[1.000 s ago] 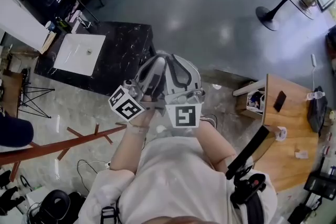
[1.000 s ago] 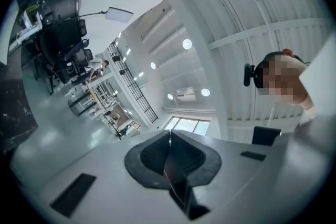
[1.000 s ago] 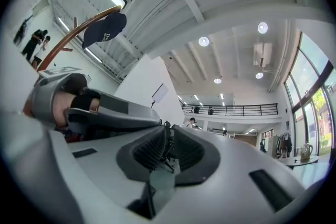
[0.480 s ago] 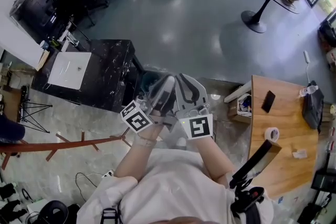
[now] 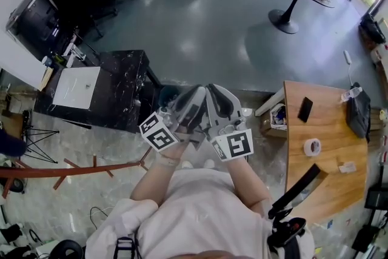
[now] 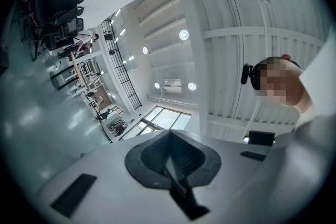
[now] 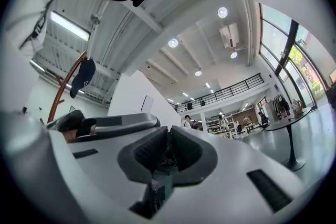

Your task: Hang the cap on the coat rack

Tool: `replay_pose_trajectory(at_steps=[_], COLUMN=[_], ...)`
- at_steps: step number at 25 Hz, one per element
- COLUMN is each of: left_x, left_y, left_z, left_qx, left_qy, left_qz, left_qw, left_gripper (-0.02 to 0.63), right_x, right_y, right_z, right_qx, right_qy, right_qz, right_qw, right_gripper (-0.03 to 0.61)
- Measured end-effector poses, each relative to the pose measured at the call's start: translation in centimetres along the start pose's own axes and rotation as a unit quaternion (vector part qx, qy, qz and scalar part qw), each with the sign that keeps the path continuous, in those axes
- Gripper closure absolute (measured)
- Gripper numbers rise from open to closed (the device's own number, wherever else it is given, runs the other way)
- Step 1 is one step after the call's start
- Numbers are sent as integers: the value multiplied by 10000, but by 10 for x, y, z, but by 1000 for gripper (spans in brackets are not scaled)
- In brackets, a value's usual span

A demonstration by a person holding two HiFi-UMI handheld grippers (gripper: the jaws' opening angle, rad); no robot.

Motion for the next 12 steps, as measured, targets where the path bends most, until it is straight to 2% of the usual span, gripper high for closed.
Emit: replay_pose_trajectory(at_steps=[6, 12], left_x=[6, 3], left_y=[-16, -36], left_z=[-7, -29], left_qx=[-45, 100], left_qy=[126, -73], left_qz=[207, 400], left_qw=[9997, 9991], left_gripper=[606, 606], right_x=[-13, 0], right_y=[-9, -6], right_z=[6, 10], right_qx=[35, 102], right_qy=[-224, 118], right_qz=[-425, 264], right_qw=[9988, 9995], right_gripper=[546, 546])
Point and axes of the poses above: the fingertips, and each gripper's own axes: z forward along the fingers, x to its right, y out of its underside, the point moved 10 cm from there along -z, backward along the fingers, and after that the axes turned 5 degrees about x, right-handed, at the moved point
